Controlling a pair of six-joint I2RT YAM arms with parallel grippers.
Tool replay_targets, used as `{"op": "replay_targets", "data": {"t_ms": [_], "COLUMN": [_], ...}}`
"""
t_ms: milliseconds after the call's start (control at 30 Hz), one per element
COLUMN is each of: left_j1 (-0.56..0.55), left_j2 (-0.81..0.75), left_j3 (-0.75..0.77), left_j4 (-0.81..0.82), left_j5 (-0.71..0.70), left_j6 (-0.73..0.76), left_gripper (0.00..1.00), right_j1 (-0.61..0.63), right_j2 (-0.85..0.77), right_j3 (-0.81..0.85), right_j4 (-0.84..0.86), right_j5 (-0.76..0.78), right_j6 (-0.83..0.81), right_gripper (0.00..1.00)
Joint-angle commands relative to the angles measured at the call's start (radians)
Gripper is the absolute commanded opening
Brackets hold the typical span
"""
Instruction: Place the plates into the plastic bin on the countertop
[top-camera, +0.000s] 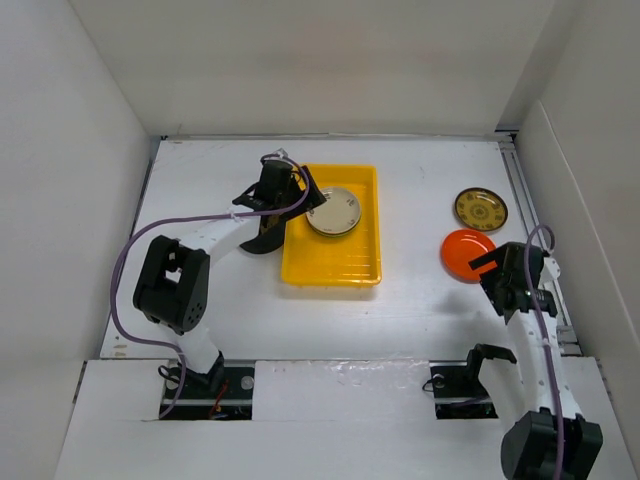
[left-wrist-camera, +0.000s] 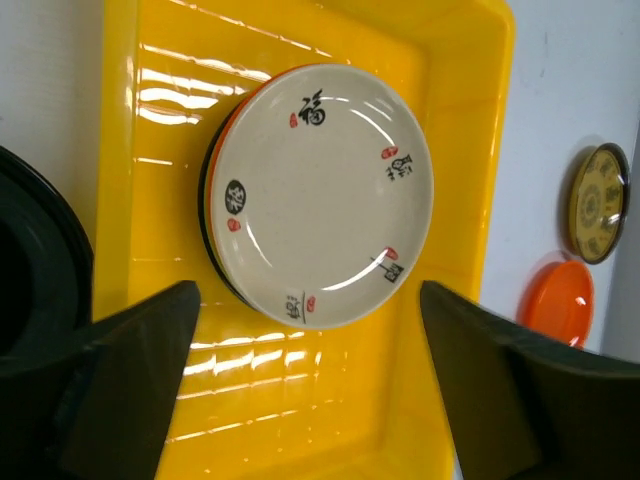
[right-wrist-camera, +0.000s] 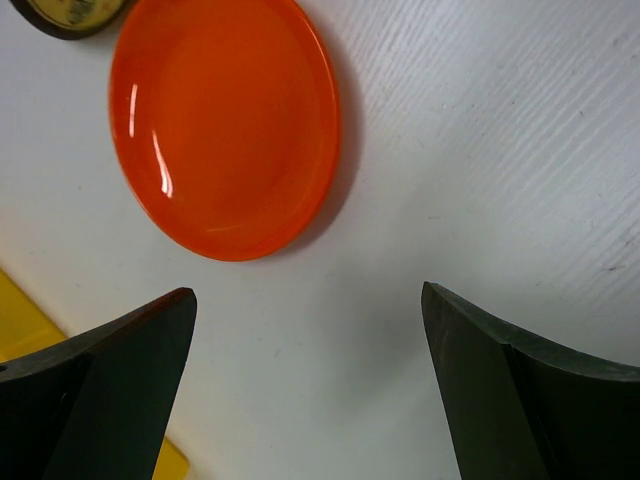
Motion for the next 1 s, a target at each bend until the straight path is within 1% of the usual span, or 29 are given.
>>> {"op": "replay_targets", "data": {"t_ms": [0, 33, 100, 200, 233, 333, 433, 667, 700, 767, 800, 900, 967], "left_j1": [-0.003, -0.003, -0.003, -0.013, -0.013, -0.013, -0.013, -0.013, -0.013, -0.013, -0.013, 0.010, 0.024], "left_j2": [-0.062, -0.074, -0.119, -0.169, -0.180, -0.219, -0.246, -0.268, -0.268, -0.268, -0.268, -0.268, -0.268], "left_j3": [0.028, 0.028, 0.028, 0.039, 0.039, 0.048, 0.039, 0.048, 0.048, 0.048, 0.048, 0.048, 0.048], "left_j4": [0.030, 0.039, 0.039, -0.002, -0.002, -0.012, -0.012, -0.012, -0.012, -0.012, -0.012, -0.012, -0.012], "left_j5": [0.008, 0.019, 0.019, 0.010, 0.000, 0.000, 0.000, 0.000, 0.000, 0.009, 0.009, 0.019, 0.031], "left_j6": [0.001, 0.001, 0.020, 0.034, 0.047, 0.058, 0.067, 0.077, 0.077, 0.077, 0.077, 0.077, 0.067], "left_gripper": [0.97, 1.00, 1.00, 1.00, 1.00, 1.00, 1.00, 1.00, 1.00, 1.00, 1.00, 1.00, 1.00], "right_j1": [-0.015, -0.029, -0.048, -0.084, -0.100, -0.130, -0.131, -0.140, -0.140, -0.152, -0.152, -0.152, -0.161], "right_j2": [0.014, 0.014, 0.059, 0.115, 0.158, 0.249, 0.321, 0.485, 0.499, 0.519, 0.528, 0.528, 0.548], "right_j3": [-0.030, -0.030, -0.053, -0.053, -0.064, -0.073, -0.073, -0.053, -0.053, -0.042, -0.042, -0.042, -0.042], "right_j4": [0.085, 0.085, 0.119, 0.162, 0.180, 0.261, 0.321, 0.386, 0.386, 0.386, 0.396, 0.397, 0.406], "right_j5": [-0.041, -0.050, -0.050, -0.076, -0.076, -0.139, -0.148, -0.125, -0.125, -0.125, -0.125, -0.134, -0.145], "right_j6": [0.023, 0.023, 0.023, 0.023, 0.023, 0.003, 0.003, 0.003, 0.003, 0.003, 0.003, 0.003, -0.006], "right_gripper": [1.00, 1.00, 1.00, 1.00, 0.99, 0.96, 0.96, 0.86, 0.80, 0.75, 0.67, 0.57, 0.47]}}
